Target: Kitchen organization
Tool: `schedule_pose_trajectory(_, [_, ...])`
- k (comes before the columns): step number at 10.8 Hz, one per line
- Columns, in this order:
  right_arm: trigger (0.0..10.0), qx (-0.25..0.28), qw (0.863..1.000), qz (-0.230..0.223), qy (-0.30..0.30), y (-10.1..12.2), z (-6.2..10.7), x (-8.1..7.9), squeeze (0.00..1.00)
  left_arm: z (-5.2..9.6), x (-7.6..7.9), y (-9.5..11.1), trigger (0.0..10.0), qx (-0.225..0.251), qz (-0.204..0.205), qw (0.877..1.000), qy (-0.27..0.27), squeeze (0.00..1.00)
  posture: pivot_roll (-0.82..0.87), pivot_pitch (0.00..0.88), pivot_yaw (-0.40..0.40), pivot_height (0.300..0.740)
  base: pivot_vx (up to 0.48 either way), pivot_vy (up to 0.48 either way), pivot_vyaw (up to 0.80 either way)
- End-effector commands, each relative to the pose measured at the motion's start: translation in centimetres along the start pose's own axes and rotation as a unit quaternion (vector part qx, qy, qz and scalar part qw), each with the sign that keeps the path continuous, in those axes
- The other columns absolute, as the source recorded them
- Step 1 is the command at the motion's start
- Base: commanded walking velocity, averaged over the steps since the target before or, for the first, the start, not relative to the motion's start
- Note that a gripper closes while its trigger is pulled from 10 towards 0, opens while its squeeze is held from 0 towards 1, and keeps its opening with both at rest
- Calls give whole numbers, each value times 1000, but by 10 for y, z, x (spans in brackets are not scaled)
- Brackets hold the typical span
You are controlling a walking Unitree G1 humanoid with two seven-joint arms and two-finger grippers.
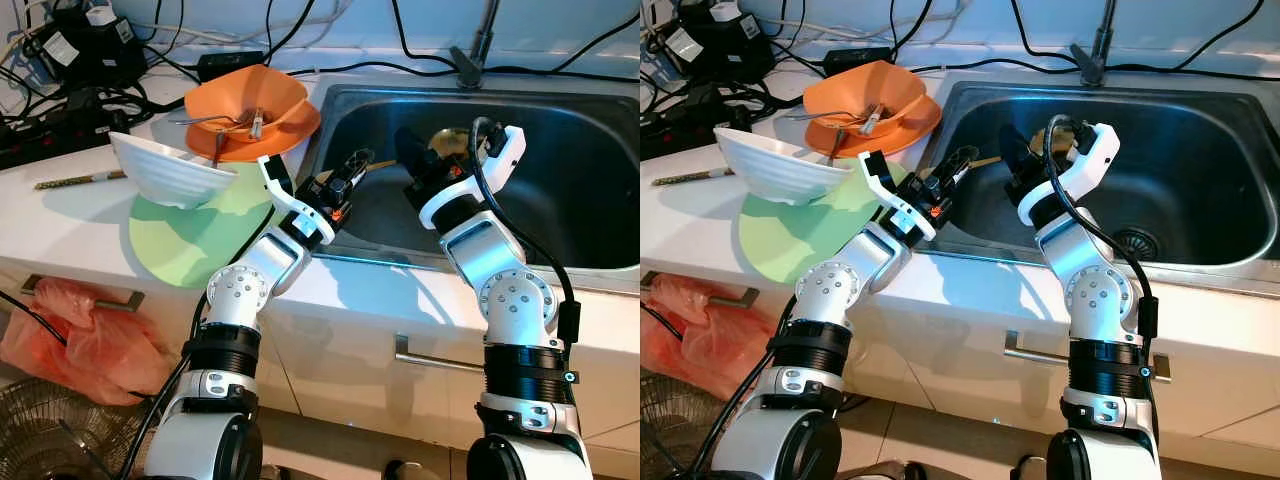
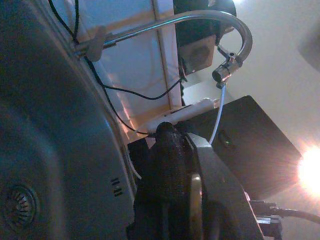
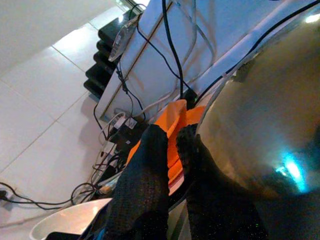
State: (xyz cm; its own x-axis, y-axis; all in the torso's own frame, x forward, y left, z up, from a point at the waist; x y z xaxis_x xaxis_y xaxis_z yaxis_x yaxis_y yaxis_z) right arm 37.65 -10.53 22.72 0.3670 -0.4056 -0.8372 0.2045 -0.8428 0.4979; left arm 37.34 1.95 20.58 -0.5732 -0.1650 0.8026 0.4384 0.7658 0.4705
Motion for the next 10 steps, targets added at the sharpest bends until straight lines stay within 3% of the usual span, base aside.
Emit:
schedule_pose_trajectory(1, [0, 2, 999, 32, -1, 1, 1, -3, 0, -24, 31, -44, 0, -44, 41, 997, -47, 0, -44, 88, 121, 740, 0, 0, 0])
schedule_pose_trajectory(3, [0, 14, 999, 37, -6, 6, 2, -1, 0, -24, 33, -45, 0, -47, 42, 997, -52, 0, -44, 87, 116, 740, 0, 0, 0])
schedule_pose_trajectory(4, [0, 26, 999, 39, -11, 11, 3, 1, 0, -25, 34, -48, 1490, -53, 44, 996, -57, 271, -48, 86, 112, 740, 0, 0, 0])
schedule_pose_trajectory(5, [1882, 29, 998, 45, -14, 16, 5, 2, 0, -26, 37, -50, 10000, -59, 39, 995, -67, 1000, -56, 86, 107, 740, 0, 0, 0])
schedule_pose_trajectory(6, [4745, 27, 998, 63, -18, 23, 8, 6, 0, -27, 40, -51, 10000, -66, 27, 994, -78, 1000, -79, 85, 103, 740, 0, 0, 0])
schedule_pose_trajectory(7, [10000, 28, 997, 69, -23, 26, 8, 7, 0, -26, 37, -50, 10000, -67, 21, 995, -72, 1000, -87, 74, 95, 740, 0, 0, 0])
schedule_pose_trajectory(9, [10000, 32, 996, 80, -28, 21, 8, 8, 0, -20, 26, -40, 10000, -62, 11, 996, -57, 1000, -85, 71, 98, 740, 0, 0, 0])
schedule_pose_trajectory(10, [10000, 37, 996, 83, -27, 22, 7, 5, 0, -19, 30, -35, 10000, -62, 8, 996, -66, 1000, -80, 66, 86, 740, 0, 0, 0])
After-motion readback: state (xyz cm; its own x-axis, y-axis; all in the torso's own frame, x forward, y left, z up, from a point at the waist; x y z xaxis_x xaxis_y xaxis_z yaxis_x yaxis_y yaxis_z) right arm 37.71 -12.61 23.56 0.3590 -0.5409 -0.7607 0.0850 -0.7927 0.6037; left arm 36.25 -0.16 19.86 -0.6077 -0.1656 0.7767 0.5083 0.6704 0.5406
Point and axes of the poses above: a point about 5 cm out from each wrist's last joint towards the gripper, its own z axis pointing back from the gripper into the wrist, its own y axis along the axis of the wrist's last joint, x = y × z, the point moved 4 cm from there along -z, pointing out of the wrist towards the gripper, and after that the axes turned 13 degrees about -z, right-handed, at the moved point
